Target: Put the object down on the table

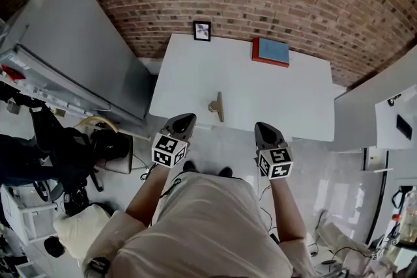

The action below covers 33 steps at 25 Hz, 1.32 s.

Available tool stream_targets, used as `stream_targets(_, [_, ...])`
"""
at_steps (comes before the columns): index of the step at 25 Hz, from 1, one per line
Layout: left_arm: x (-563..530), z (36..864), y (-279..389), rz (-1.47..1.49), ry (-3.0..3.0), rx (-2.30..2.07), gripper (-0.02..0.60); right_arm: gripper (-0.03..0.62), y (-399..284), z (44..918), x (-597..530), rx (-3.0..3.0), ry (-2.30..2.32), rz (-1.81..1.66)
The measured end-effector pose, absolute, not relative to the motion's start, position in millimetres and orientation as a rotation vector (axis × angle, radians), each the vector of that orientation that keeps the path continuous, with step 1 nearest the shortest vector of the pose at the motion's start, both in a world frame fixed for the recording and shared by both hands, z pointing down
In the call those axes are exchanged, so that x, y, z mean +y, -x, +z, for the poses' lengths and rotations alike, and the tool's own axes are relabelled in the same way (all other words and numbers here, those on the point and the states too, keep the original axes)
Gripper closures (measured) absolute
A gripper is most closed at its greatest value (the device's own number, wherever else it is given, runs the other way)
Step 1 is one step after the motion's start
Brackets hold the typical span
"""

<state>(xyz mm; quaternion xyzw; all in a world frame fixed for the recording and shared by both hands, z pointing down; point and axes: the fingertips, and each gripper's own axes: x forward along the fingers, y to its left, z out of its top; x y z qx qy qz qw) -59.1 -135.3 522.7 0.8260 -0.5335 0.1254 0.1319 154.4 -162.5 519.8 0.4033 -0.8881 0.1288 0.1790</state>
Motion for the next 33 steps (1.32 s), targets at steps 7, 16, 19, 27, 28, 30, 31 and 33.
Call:
stream_targets(7, [-138.2, 492.8, 94.6, 0.303, -2.468, -1.532, 0.589, 0.592, -130.5, 490.9, -165.2, -2.529, -1.244, 0.311])
stream_targets(16, [-143.7, 473.6, 105.0, 0.249, -2.53, -1.478, 0.589, 0.592, -111.4, 470.0, -161.5, -2.551, -1.286, 0.272])
stream_targets(19, [-142.8, 473.2, 106.9, 0.235, -2.53, -1.466, 0.589, 0.592, -108.6, 468.3, -159.7, -2.545, -1.289, 0.27])
stream_targets(27, [-141.0, 474.4, 117.0, 0.204, -2.506, -1.469, 0.589, 0.592, -106.7, 460.6, -158.6, -2.55, -1.298, 0.246])
stream_targets(28, [-140.6, 474.3, 117.3, 0.202, -2.505, -1.47, 0.589, 0.592, -107.3, 460.4, -158.6, -2.551, -1.298, 0.245])
stream_targets(30, [-139.2, 474.2, 116.7, 0.198, -2.504, -1.471, 0.589, 0.592, -108.6, 460.6, -157.5, -2.552, -1.298, 0.245])
stream_targets(31, [-138.6, 474.2, 116.0, 0.196, -2.504, -1.471, 0.589, 0.592, -109.4, 460.9, -156.8, -2.552, -1.298, 0.244])
stream_targets(33, [-137.3, 474.1, 114.4, 0.194, -2.504, -1.471, 0.589, 0.592, -111.1, 461.4, -155.3, -2.552, -1.297, 0.244])
